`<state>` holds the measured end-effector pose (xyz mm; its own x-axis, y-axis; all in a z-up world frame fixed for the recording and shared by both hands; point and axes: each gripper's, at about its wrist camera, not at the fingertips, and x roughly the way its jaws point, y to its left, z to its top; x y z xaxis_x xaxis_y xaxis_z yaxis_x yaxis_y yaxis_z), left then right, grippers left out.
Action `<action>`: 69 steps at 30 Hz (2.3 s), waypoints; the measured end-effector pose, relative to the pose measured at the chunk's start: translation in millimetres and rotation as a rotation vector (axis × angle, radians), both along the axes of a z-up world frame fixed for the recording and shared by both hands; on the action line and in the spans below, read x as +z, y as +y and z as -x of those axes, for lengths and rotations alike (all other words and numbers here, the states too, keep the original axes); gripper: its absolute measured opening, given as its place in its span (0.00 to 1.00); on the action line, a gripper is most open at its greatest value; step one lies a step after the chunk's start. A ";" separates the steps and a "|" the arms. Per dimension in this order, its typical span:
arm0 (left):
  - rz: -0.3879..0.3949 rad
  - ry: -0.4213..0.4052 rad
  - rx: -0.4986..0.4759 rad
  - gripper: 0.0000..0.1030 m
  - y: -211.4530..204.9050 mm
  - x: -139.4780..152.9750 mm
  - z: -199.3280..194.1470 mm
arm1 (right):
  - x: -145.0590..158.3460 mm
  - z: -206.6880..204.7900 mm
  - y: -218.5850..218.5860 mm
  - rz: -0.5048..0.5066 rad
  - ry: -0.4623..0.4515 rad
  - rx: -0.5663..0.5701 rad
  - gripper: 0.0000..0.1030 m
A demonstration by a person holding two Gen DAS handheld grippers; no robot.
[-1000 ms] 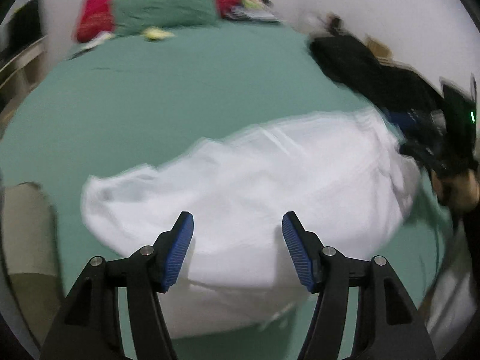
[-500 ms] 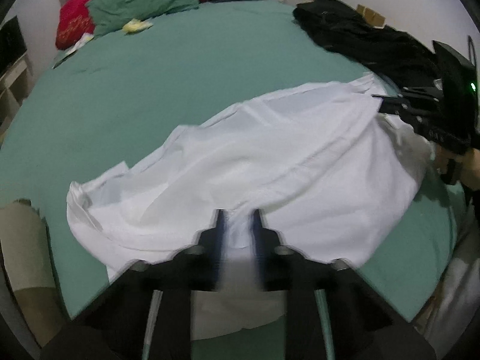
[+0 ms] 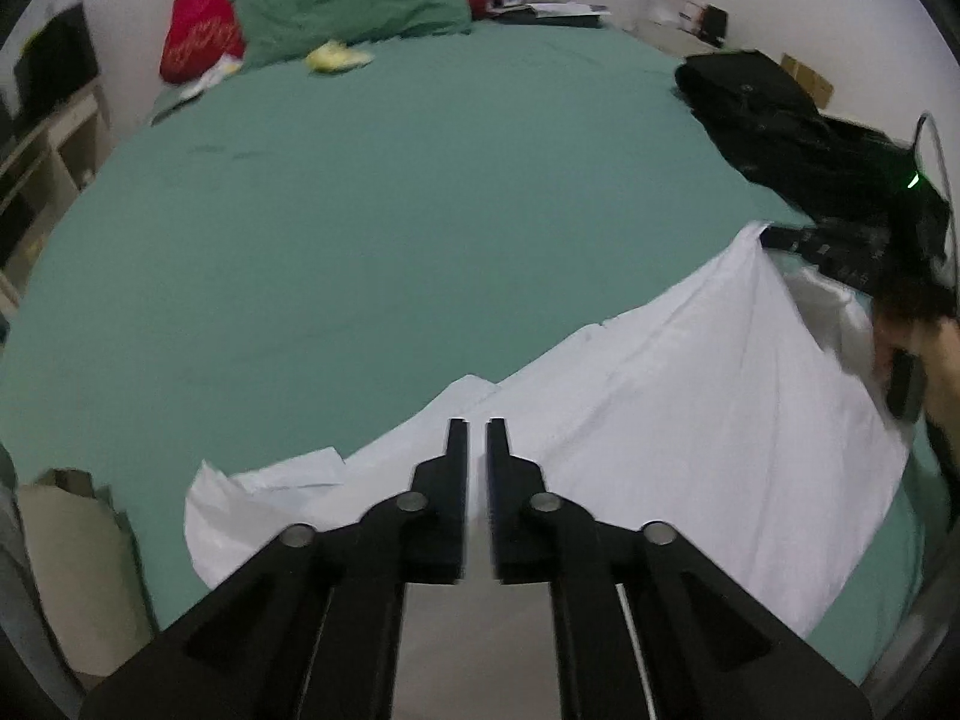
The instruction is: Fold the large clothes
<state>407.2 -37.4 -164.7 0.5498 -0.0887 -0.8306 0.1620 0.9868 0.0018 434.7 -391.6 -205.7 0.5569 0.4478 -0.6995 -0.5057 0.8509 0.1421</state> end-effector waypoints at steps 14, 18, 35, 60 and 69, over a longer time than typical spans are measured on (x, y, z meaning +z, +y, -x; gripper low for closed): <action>-0.104 0.118 0.077 0.43 18.2 -50.9 -18.5 | 13.8 57.1 -84.9 -0.053 0.004 -0.201 0.65; -0.097 0.094 0.149 0.43 25.6 -62.5 -43.3 | -13.7 54.3 -91.9 0.005 0.104 -0.171 0.65; -0.059 -0.033 0.391 0.46 103.0 -20.4 11.6 | 10.4 22.7 -118.7 -0.053 0.064 -0.322 0.67; 0.103 0.050 0.371 0.61 64.0 -85.2 144.6 | 5.9 166.2 -138.3 -0.191 0.111 -0.353 0.67; 0.115 0.024 0.310 0.09 44.9 -77.5 158.7 | -39.4 172.1 -120.7 -0.324 0.214 -0.383 0.12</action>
